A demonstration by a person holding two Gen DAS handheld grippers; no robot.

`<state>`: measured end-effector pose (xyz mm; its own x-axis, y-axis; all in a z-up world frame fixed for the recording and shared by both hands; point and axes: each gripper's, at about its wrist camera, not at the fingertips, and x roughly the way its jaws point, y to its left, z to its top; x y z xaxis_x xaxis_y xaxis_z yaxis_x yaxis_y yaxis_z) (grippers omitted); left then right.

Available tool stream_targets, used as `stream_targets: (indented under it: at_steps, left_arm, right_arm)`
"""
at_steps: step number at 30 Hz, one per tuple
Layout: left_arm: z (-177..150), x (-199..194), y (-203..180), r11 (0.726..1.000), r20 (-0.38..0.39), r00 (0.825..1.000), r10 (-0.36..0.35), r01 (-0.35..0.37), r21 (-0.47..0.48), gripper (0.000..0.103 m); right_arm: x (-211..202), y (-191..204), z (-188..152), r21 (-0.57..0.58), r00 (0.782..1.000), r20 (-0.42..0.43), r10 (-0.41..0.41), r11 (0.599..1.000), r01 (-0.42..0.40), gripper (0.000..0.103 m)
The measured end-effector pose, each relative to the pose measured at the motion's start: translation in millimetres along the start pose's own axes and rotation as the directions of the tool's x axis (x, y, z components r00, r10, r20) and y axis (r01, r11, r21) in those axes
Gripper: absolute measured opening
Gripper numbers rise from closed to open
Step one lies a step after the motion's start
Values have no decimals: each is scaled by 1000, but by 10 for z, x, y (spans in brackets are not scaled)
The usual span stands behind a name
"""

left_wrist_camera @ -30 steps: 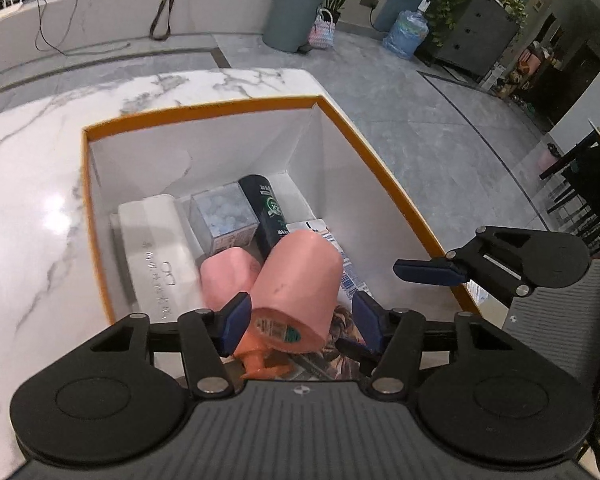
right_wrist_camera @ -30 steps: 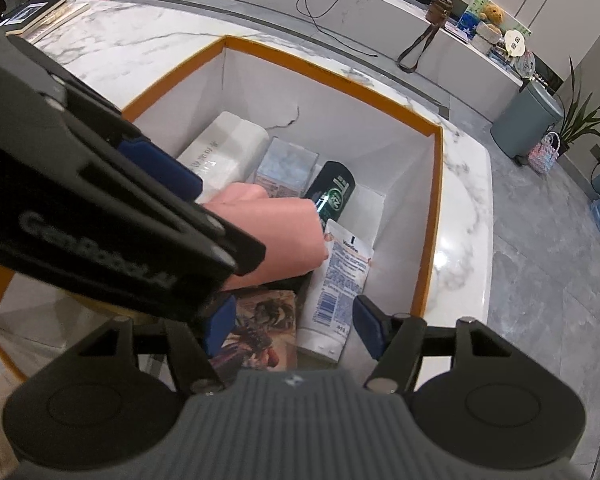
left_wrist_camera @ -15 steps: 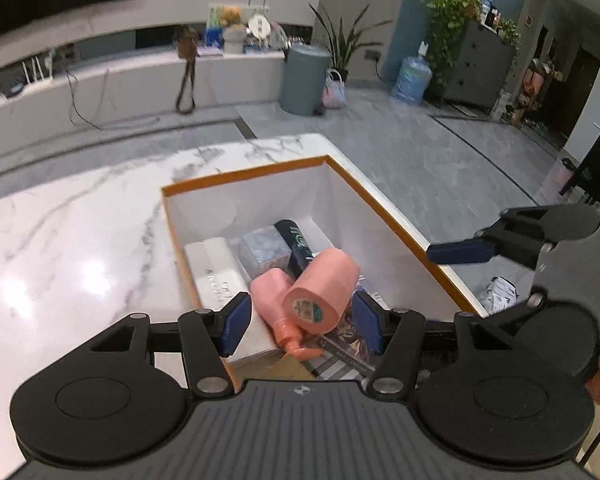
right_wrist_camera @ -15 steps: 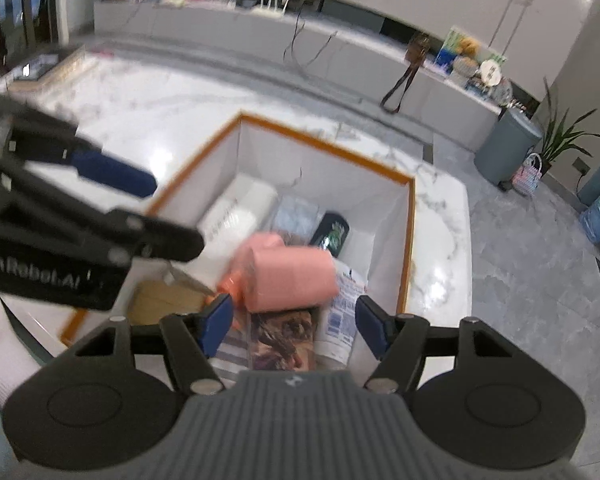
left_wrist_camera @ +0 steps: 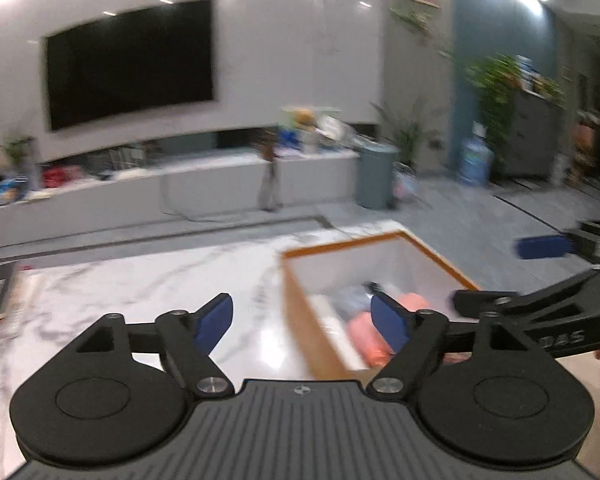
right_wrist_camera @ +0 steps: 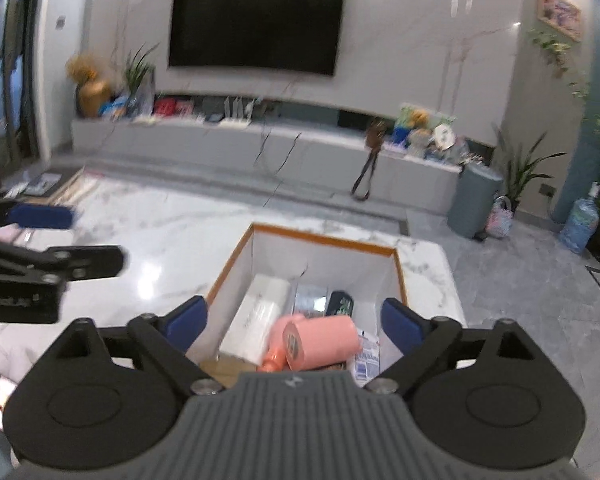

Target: Organize rigid objects

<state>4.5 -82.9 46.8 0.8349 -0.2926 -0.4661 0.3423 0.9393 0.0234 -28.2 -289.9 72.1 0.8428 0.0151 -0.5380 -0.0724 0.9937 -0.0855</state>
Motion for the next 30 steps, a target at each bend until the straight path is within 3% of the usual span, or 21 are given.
stream_targets:
  at_steps: [3, 6, 10, 14, 19, 25, 30]
  left_arm:
    - [-138, -84, 90, 989, -2, 997, 79, -78, -126, 103]
    - [-297, -141, 115, 979, 36, 996, 80, -72, -192, 103]
    - [-484, -129, 119, 968, 70, 991, 114, -95, -234, 103]
    - [-586, -7, 65, 981, 18, 992, 128, -124, -150, 103]
    - [-807, -22, 23, 990, -5, 994, 107, -107, -87, 103]
    - [-932, 70, 54, 991, -46, 993, 105, -108, -83, 103]
    - [-1004, 126, 83, 992, -59, 994, 89, -93, -81, 103]
  right_arm:
    - [-86, 83, -129, 63, 997, 62, -54, 997, 50, 101]
    - [-142, 200, -302, 127, 992, 95, -82, 990, 69, 101]
    - [-86, 377, -493, 127, 991, 57, -119, 986, 111, 101]
    - [-30, 395, -681, 185, 992, 33, -120, 976, 112, 101]
    - [12, 427, -776, 200, 989, 16, -145, 970, 139, 101]
    - [-1, 423, -852, 227, 984, 70, -167, 963, 147, 101]
    - [112, 437, -836, 223, 982, 51, -182, 961, 166, 101]
